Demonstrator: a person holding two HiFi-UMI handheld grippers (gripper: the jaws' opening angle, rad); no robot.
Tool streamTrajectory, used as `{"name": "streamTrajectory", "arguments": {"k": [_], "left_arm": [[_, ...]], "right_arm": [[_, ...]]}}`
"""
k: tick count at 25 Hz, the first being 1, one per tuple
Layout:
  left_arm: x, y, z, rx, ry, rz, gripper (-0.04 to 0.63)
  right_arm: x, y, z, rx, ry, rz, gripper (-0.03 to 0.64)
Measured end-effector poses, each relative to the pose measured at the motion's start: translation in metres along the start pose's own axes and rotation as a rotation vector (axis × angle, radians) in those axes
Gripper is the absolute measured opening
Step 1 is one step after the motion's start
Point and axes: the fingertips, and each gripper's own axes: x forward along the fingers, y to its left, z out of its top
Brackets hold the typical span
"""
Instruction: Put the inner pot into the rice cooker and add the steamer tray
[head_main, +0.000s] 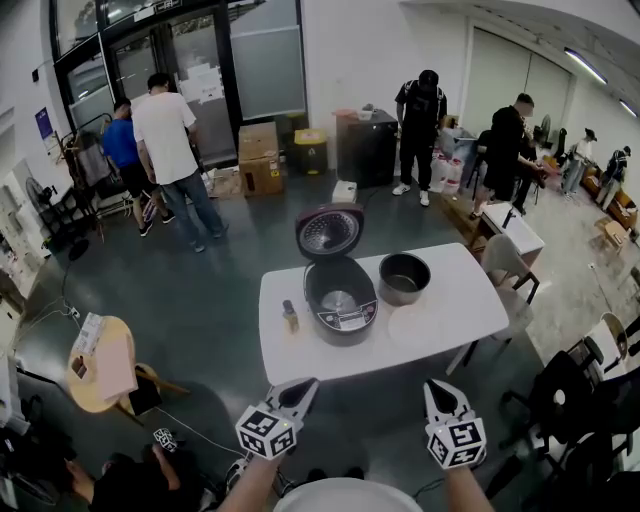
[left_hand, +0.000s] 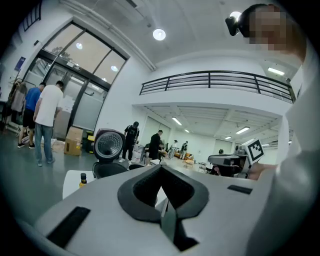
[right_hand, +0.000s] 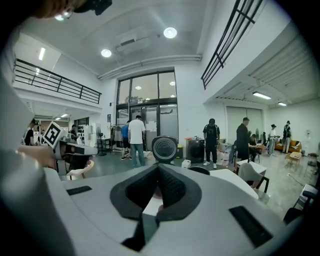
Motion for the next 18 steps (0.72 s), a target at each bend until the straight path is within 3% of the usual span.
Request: {"name": "streamTrajectory", "arguments": {"k": [12, 18], "left_arm": [[0.006, -0.013, -0.006, -0.003, 0.016, -0.001, 0.017], [0.013, -0.03, -0.012, -0.008, 0.014, -0.007, 0.059]], "right_arm": [[-0.01, -0.013, -0.007, 0.026, -0.002, -0.015, 0.029], [-0.02, -0.021, -0.008, 0.024, -0.01, -0.002, 0.062]]}}
